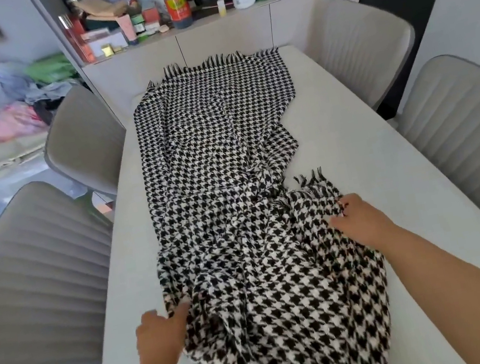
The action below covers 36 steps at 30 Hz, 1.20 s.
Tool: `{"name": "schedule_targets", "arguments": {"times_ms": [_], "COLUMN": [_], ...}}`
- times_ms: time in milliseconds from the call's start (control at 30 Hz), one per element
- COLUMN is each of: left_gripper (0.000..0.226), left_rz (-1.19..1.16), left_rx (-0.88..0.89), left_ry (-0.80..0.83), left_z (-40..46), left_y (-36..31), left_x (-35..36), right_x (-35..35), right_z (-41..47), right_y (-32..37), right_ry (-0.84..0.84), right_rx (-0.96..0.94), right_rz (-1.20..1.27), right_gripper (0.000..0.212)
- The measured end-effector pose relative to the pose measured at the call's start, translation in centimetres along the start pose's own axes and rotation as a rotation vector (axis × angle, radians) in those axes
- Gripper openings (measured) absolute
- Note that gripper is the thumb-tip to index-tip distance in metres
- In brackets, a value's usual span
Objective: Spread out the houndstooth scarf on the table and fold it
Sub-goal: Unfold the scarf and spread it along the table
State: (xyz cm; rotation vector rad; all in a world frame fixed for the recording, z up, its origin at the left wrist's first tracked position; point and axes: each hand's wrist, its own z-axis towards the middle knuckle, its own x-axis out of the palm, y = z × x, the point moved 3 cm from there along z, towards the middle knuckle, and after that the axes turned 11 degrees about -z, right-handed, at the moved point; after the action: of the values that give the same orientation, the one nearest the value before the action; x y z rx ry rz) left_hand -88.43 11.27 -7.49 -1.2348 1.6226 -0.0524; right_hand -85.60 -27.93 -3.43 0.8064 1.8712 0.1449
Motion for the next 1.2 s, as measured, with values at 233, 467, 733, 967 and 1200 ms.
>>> {"name": "schedule_targets", "arguments": {"times_ms": [233,467,733,967,1200], "left_gripper": [0.03,0.048,0.053,0.048,0.034], "left_rz": [-0.706,-0.858,-0.648,-0.676,-0.871], "left_rx": [-0.181,-0.344,-0.179,-0.232,-0.316], "left_ry": [0.303,0.326,0.196,0.235,0.164], "left_z": [-1.7,-1.3,-1.1,-0.8,0.6], "left_y": [0.3,2.0,0.6,0.9,2.7], "left_x": [1.4,-0.6,-2.4,-1.6,-3.0], "right_x": [3.6,1.4,5.8,7.0,4.6], "right_z": [-3.8,0.5,-1.7,0.7,-1.4], "right_y": [0.1,1.8,0.1,2.7,0.6], "right_ry": [0.821,-0.138,0.809,0.228,-0.16], "right_rx": [0.072,0.015,-0.013,0.118,0.522], "right_rz": [-0.396,-0.05,-0.685,-0.052,0.553], "right_gripper": [0.026,0.064,0.043,0.07,0.019]}}
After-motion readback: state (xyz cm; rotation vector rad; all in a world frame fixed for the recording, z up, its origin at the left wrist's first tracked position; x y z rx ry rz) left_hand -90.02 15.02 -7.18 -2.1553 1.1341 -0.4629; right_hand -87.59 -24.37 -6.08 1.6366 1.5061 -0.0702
